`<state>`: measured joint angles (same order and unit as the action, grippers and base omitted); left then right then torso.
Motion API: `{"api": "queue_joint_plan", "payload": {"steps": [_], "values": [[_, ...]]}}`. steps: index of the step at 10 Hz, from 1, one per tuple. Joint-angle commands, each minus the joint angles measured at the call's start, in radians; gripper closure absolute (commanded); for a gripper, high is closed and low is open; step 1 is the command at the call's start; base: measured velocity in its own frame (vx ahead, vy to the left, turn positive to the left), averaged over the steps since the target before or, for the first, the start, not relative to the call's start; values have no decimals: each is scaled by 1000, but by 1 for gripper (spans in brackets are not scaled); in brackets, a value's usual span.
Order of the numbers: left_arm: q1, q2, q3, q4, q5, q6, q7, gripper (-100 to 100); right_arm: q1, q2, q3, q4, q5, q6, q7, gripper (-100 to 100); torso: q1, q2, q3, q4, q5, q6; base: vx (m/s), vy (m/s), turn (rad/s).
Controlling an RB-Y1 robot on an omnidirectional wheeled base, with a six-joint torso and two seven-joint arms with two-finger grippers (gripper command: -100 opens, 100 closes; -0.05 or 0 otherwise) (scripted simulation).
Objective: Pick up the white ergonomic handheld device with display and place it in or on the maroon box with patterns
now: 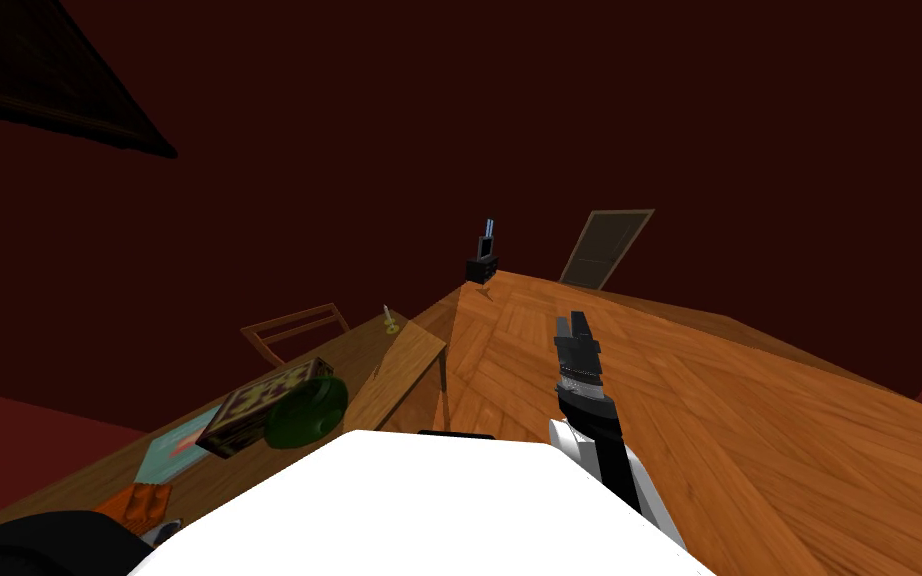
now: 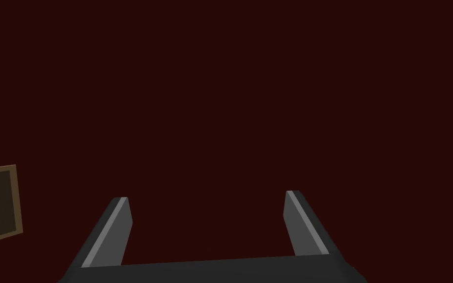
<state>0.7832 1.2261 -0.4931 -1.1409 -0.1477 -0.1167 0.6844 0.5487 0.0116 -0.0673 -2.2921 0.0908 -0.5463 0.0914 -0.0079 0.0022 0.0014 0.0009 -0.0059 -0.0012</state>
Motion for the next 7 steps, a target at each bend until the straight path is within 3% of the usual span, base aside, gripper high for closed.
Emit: {"api": "queue_joint_plan", "payload": {"steps": [1,7], "values": [[7,46,-7,3,-3,-3,43,100,0,0,0,0,0,0,0,0,0,0,0,0,0,0,28,-22,-39],[36,197,-19,-26,4,-20,175,100,0,0,0,0,0,0,0,0,-3,0,0,0,-3,0,1,-8,-19]]}}
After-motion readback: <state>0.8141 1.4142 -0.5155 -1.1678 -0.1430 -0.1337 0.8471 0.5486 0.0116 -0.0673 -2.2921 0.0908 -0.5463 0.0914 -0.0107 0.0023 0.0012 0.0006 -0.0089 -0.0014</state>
